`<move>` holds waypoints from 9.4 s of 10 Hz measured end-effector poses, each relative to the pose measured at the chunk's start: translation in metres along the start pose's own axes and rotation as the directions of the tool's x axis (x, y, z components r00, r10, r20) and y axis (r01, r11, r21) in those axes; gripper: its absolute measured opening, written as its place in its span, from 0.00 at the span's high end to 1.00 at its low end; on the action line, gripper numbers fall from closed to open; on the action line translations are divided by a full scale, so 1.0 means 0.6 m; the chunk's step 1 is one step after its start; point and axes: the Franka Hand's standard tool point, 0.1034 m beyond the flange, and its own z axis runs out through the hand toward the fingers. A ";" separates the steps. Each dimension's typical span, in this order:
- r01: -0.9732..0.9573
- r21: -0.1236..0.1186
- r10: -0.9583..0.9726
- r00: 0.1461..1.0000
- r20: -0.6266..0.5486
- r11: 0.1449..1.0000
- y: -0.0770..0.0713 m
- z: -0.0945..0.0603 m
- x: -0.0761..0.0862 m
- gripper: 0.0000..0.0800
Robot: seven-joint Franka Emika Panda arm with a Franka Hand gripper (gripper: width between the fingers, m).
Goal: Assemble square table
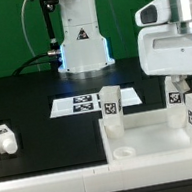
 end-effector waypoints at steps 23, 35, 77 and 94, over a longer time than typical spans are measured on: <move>0.038 0.035 -0.039 0.999 0.019 0.999 0.016 0.005 0.036 0.54; 0.650 -0.024 -0.650 0.760 0.009 0.760 0.009 0.000 0.041 0.64; -0.686 -0.004 0.686 0.728 0.019 0.728 0.013 0.008 0.032 0.64; -0.847 0.065 0.842 0.531 0.094 0.527 0.031 -0.081 0.090 0.19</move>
Offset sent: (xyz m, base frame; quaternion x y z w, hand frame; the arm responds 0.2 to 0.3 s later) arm 0.0000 0.0000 0.0000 0.0000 0.0000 -0.1938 0.9810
